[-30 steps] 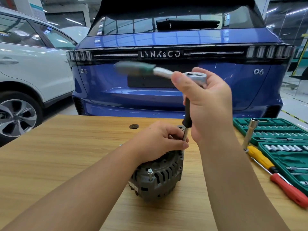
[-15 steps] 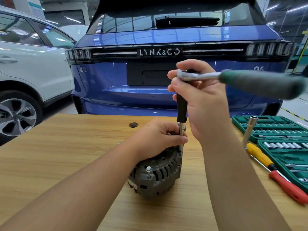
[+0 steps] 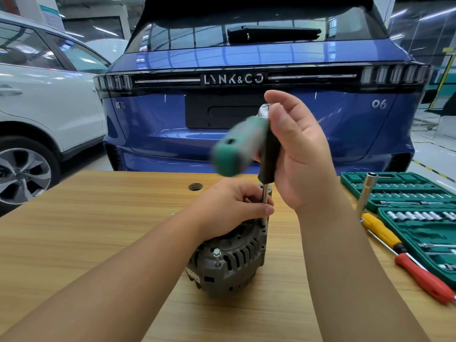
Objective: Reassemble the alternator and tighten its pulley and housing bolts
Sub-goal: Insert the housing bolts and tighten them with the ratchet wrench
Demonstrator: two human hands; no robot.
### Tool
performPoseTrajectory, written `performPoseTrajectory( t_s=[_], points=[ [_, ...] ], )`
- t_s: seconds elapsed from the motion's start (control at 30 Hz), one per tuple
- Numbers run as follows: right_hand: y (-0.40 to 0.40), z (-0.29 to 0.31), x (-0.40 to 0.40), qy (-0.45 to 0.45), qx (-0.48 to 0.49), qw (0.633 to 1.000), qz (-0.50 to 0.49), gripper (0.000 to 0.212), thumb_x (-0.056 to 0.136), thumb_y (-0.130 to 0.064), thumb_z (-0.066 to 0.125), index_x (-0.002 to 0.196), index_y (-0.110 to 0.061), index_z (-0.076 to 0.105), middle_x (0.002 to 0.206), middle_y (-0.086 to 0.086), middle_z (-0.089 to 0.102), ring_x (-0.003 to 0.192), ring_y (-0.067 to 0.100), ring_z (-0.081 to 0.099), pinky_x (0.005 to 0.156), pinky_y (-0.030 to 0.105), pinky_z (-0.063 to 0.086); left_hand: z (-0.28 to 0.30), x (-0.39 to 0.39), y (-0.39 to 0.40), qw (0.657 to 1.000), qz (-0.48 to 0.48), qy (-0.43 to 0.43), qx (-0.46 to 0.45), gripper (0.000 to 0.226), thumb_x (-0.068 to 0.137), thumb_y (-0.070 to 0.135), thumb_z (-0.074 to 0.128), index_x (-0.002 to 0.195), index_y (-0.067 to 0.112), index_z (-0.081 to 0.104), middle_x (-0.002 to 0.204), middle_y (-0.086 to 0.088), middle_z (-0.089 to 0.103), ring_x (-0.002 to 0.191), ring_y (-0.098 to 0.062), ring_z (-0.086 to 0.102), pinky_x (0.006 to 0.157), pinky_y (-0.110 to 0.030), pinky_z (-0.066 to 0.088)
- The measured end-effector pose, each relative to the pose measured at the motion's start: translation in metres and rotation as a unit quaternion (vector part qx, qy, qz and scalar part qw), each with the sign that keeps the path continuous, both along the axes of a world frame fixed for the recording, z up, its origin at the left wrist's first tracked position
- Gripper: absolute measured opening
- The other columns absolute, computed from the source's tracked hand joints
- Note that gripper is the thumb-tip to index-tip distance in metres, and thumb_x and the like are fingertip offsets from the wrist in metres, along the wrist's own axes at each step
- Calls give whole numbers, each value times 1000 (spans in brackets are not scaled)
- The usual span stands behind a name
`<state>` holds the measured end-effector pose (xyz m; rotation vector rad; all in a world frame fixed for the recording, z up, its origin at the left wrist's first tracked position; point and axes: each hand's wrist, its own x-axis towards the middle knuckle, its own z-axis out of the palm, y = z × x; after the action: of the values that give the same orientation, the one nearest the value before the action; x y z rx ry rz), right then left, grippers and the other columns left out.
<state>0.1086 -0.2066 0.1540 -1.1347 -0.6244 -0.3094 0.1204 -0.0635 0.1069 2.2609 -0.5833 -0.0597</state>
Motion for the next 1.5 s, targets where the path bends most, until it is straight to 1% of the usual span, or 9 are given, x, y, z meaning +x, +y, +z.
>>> performPoseTrajectory(
  t_s=[0.23,0.43,0.57,0.77,0.9,1.0,1.2,1.33,1.5],
  points=[
    [12,5,-10,55,-17,981,-187,32,80,-30,77,104,-14,63,69,-6,57,60,9,49,56,24,43,2,1,-2,1000,-10,13,22,3,92,42,73,94,43,75,93,21,73,85,6,64,74,-22,48],
    [-3,13,-13,158,15,987,-30,17,70,-24,81,71,-18,65,73,0,53,63,15,48,69,32,37,0,2,-2,1000,-3,14,25,10,89,47,75,84,54,70,91,35,67,84,16,61,68,-19,46],
    [-10,15,-16,160,23,986,49,23,60,-25,76,80,-20,65,80,-4,60,69,12,55,75,32,38,-1,3,-1,1000,-7,8,21,11,89,46,75,85,55,70,91,34,68,84,15,62,70,-20,46],
    [-6,5,-8,74,7,995,73,32,77,-8,70,95,-34,66,97,-3,75,78,13,67,70,29,49,0,2,0,1000,-8,12,12,10,89,42,76,85,50,72,91,31,69,83,14,63,68,-18,46],
    [0,-3,-4,-45,-30,999,-6,38,91,0,64,113,-31,64,97,1,74,79,17,67,70,28,53,-1,1,0,1000,-6,8,14,5,91,41,75,90,46,72,93,27,70,84,11,64,69,-19,47],
    [2,-3,-2,-102,-57,991,-60,38,90,3,59,110,-29,63,91,-1,70,75,18,63,71,30,52,0,2,-1,1000,-6,9,18,6,91,41,74,90,46,72,94,27,70,84,11,63,70,-20,46],
    [-3,5,-3,-40,-23,995,90,47,73,-29,61,118,-17,60,88,9,67,68,25,55,66,36,46,-2,3,0,1000,4,14,3,5,88,43,77,91,46,74,89,27,71,82,11,64,70,-22,47],
    [-6,2,0,-33,-4,991,133,83,60,-63,78,124,-14,59,91,9,68,71,24,55,67,37,43,-1,3,1,1000,3,14,7,5,88,44,77,90,47,74,89,30,70,81,12,64,67,-20,46],
    [-6,0,0,26,6,997,68,49,90,-39,73,128,-16,53,84,0,63,73,17,57,64,31,50,-3,4,-1,1000,-4,17,-27,8,88,34,80,87,41,75,86,19,74,84,1,69,77,-27,57]
  ],
)
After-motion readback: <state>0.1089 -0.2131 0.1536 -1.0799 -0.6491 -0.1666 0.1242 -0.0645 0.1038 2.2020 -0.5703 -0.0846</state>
